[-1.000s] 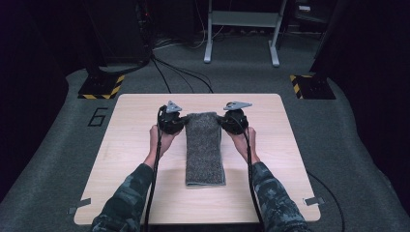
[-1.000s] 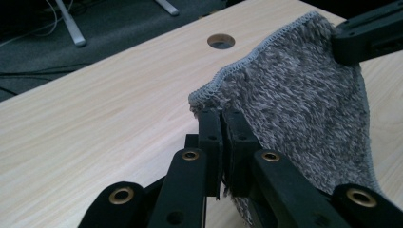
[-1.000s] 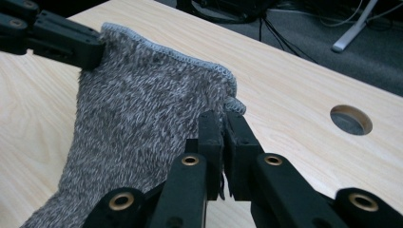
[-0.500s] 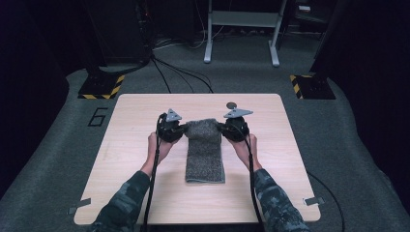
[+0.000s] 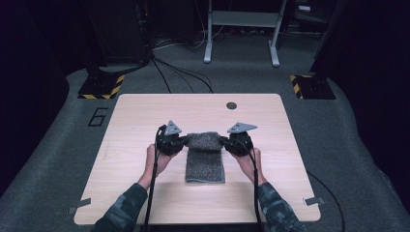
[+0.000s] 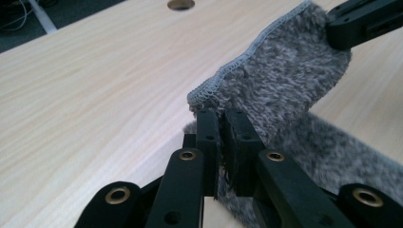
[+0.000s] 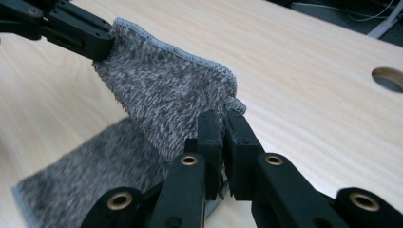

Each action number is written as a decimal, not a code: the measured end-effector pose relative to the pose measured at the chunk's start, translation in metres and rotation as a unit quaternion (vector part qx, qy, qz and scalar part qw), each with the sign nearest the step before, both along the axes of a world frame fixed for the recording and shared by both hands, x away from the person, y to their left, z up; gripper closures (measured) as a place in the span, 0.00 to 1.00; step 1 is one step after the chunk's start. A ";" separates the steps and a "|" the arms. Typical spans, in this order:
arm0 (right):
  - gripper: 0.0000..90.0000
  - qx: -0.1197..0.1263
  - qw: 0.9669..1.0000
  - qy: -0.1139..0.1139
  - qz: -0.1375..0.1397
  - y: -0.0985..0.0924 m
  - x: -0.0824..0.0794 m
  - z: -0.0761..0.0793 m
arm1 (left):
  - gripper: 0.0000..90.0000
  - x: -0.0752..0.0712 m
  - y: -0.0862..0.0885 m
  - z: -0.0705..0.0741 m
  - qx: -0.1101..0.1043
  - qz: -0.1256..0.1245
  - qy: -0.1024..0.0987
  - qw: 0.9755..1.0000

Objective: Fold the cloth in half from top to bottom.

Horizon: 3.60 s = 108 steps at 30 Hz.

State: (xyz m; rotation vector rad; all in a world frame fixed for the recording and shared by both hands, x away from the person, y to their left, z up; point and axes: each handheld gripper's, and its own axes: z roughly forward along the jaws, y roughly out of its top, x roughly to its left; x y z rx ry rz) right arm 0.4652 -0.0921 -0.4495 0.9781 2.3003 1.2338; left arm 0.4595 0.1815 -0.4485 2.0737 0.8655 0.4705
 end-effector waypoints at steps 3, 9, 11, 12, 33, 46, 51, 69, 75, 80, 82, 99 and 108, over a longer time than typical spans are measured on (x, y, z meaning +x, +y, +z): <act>0.95 0.002 1.000 0.008 0.000 -0.003 -0.011 -0.007 | 0.93 -0.007 -0.001 -0.005 -0.002 -0.005 0.008 1.000; 0.95 -0.001 1.000 0.015 0.005 -0.006 -0.023 -0.016 | 0.92 -0.020 -0.004 -0.020 0.007 -0.014 0.028 0.999; 0.93 0.000 1.000 0.020 0.014 -0.009 -0.030 -0.021 | 0.87 -0.025 -0.003 -0.026 0.004 -0.023 0.042 0.999; 0.90 0.000 1.000 0.023 0.017 -0.009 -0.033 -0.022 | 0.83 -0.027 -0.004 -0.028 -0.002 -0.023 0.048 0.999; 0.34 0.005 0.997 0.079 -0.016 -0.011 -0.037 -0.028 | 0.27 -0.038 0.003 -0.037 0.017 0.024 0.084 0.996; 0.29 -0.079 0.991 0.109 0.014 0.006 -0.051 -0.056 | 0.26 -0.045 -0.003 -0.048 0.061 0.022 0.085 0.994; 0.28 -0.037 0.996 0.078 -0.003 -0.005 -0.034 -0.038 | 0.24 -0.026 0.001 -0.024 0.012 0.047 0.069 0.996; 0.26 -0.068 0.990 0.101 -0.066 0.010 0.007 -0.064 | 0.22 0.018 -0.023 -0.061 0.084 0.096 0.079 0.989; 0.21 -0.062 0.991 0.096 -0.063 0.007 0.005 -0.062 | 0.17 0.017 -0.016 -0.058 0.059 0.097 0.082 0.990; 0.16 -0.032 0.995 0.079 -0.052 -0.010 -0.004 -0.044 | 0.13 0.005 0.002 -0.044 0.033 0.100 0.073 0.992; 0.15 -0.022 0.995 0.076 -0.058 -0.016 -0.009 -0.037 | 0.12 0.000 0.009 -0.039 0.029 0.106 0.068 0.992; 0.09 -0.021 0.991 0.059 -0.120 -0.093 -0.052 -0.041 | 0.04 -0.055 0.076 -0.041 0.031 0.145 0.059 0.987; 0.08 -0.033 0.983 0.070 -0.168 -0.135 -0.071 -0.065 | 0.03 -0.077 0.112 -0.068 0.039 0.184 0.064 0.980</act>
